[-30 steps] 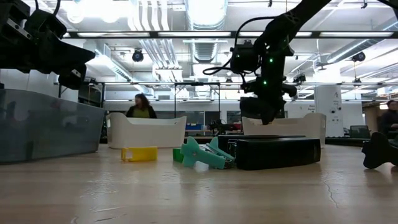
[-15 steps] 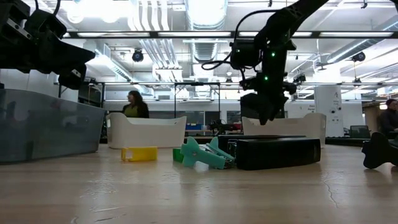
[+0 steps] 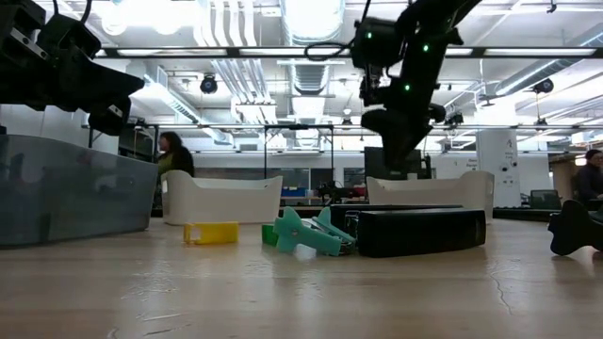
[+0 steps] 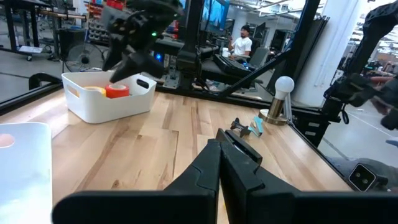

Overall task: Pick and place Stapler, Stapler remover, tape
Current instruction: Put the black stapler into the left white bin

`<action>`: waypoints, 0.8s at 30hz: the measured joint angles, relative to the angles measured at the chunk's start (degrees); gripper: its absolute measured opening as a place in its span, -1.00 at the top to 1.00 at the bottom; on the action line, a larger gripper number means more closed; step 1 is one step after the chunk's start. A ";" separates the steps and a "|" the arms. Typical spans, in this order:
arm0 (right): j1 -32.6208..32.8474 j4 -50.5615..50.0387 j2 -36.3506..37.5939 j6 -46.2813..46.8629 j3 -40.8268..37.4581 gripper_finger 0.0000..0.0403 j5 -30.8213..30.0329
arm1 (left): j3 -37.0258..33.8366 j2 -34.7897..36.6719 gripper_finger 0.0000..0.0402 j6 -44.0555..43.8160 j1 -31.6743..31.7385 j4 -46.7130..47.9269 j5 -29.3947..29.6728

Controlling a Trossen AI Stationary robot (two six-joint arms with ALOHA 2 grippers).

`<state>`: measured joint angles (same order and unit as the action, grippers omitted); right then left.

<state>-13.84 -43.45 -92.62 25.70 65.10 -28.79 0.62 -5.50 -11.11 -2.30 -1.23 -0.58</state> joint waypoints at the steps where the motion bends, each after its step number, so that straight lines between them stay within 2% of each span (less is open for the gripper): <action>1: 0.74 0.07 0.35 0.09 -0.02 -0.02 0.88 | 0.00 0.00 0.94 0.00 0.01 0.00 0.02; 7: 7.10 2.30 1.18 -1.96 -0.07 -0.01 4.96 | 0.00 0.00 0.94 0.00 0.00 0.00 0.02; 18: 21.38 11.96 -1.00 -8.01 -0.92 -0.01 5.88 | 0.00 0.00 0.94 0.00 0.00 0.00 0.00; 24: 26.00 21.86 -1.24 -10.82 -3.25 0.01 14.32 | 0.00 -0.04 0.94 0.00 0.00 0.01 0.02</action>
<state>12.17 -21.59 -93.86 14.88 61.85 -14.47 0.62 -5.53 -11.11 -2.30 -1.23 -0.56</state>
